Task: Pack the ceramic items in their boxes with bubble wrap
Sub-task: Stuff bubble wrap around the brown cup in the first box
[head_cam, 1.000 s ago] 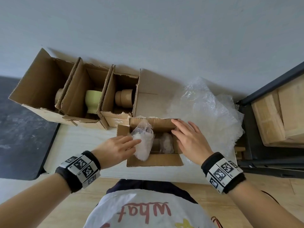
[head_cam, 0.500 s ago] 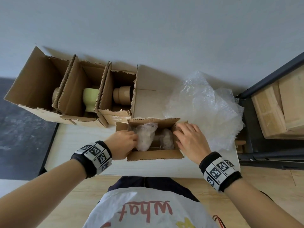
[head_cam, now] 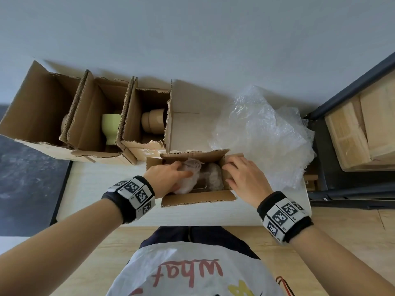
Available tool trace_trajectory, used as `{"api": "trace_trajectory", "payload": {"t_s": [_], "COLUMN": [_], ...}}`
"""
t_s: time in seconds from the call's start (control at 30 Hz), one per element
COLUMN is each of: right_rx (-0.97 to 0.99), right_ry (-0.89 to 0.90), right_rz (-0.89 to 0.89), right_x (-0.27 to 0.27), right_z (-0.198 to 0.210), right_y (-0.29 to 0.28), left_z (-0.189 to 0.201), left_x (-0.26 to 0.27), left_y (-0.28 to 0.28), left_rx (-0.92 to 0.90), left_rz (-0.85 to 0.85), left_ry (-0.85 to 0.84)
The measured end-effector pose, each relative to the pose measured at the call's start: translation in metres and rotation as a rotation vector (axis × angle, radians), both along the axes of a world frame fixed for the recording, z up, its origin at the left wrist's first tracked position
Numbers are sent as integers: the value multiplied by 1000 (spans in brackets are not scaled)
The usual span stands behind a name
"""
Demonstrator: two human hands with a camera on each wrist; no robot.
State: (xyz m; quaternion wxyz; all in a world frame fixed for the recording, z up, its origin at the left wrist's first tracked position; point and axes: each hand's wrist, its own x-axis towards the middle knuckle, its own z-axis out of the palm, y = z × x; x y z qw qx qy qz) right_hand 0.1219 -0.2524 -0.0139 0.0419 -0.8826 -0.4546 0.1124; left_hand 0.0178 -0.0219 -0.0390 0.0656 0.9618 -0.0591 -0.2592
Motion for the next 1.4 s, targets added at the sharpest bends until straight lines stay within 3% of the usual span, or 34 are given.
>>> {"api": "trace_trajectory", "payload": {"t_s": [0.23,0.4,0.5,0.67,0.9,1.13,1.23,1.33,1.4], "right_rx": [5,-32,-109,-243,-526,-604,-451,-20,287], "right_ry": [60,86,69,175,393,491,511,476,333], "right_rz": [-16,1,53,207,263,234,208,124,40], "right_x": [1,3,0,-6,-12,-8,-5,2,15], "right_z": [0,6,13,19,2,-6,8,30,42], "right_y": [-2,-1,5,35,77,88,83,64,47], "left_z": [1,29,35,29,15,7,8,12,14], "left_x": [5,-13,-35,-58,-55,-47,-47,-52,-56], "left_y": [-3,-2,2,6,8,12,16,15,12], "left_rx": [33,46,-37,-53,19,22,-59,-170,-185], "left_rz": [29,14,-66,-110,-93,-111,-72,34,63], "left_ry": [48,-197,-299,-87,-58,-33,-91,-239,-267]}}
